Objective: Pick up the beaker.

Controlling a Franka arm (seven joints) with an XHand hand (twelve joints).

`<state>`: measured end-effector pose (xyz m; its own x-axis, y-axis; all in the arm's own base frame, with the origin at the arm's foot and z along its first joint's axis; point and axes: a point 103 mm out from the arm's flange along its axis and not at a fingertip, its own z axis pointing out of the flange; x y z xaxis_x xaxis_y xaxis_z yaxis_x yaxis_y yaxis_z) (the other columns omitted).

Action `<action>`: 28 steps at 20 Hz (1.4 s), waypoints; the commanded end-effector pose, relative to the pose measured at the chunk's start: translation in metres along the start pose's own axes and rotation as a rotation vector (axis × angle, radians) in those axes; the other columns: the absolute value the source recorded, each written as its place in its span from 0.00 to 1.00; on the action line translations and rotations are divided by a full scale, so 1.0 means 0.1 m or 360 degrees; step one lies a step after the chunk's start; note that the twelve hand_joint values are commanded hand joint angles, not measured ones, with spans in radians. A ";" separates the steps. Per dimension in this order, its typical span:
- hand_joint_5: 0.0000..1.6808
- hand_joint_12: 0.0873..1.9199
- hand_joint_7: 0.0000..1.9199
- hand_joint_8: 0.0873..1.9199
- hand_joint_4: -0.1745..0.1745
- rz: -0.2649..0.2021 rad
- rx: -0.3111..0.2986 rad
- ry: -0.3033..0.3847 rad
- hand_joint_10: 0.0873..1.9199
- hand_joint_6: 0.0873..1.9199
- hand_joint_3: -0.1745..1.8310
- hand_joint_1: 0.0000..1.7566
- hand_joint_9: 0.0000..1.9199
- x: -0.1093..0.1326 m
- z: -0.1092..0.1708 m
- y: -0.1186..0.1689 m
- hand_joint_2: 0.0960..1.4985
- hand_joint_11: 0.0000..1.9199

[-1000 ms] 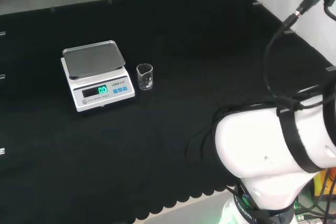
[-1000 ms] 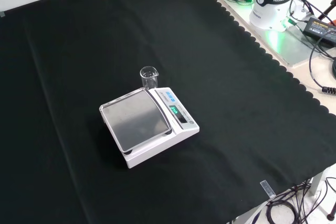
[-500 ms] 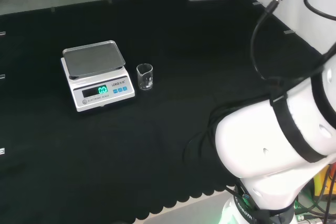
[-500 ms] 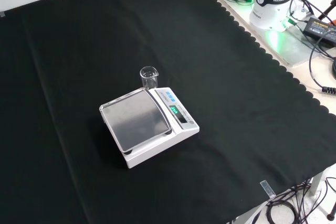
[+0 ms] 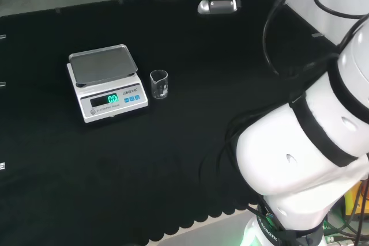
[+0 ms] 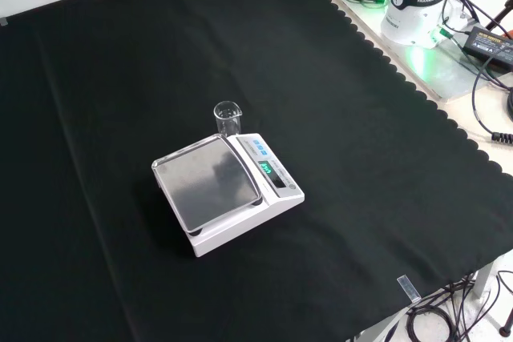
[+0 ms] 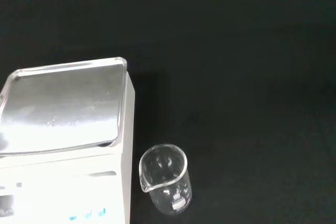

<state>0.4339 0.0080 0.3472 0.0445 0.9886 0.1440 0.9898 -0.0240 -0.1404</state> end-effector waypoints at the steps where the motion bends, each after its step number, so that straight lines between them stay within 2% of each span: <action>1: 0.00 0.76 0.00 0.21 0.32 -0.0007 0.0062 0.0053 0.22 0.00 0.17 0.16 0.00 0.00 0.25 0.20 0.58 0.00; 11: 0.00 0.76 0.00 0.21 0.32 -0.0036 0.0191 0.0108 0.22 0.00 0.17 0.16 0.00 0.07 0.68 0.36 0.58 0.00; 28: 0.02 0.76 0.00 0.22 0.30 -0.0060 0.0386 0.0121 0.23 0.00 0.17 0.17 0.00 0.16 1.25 0.43 0.58 0.00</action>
<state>0.4606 0.0319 0.2565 0.0259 0.9784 0.2051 0.9539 0.0372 -0.2977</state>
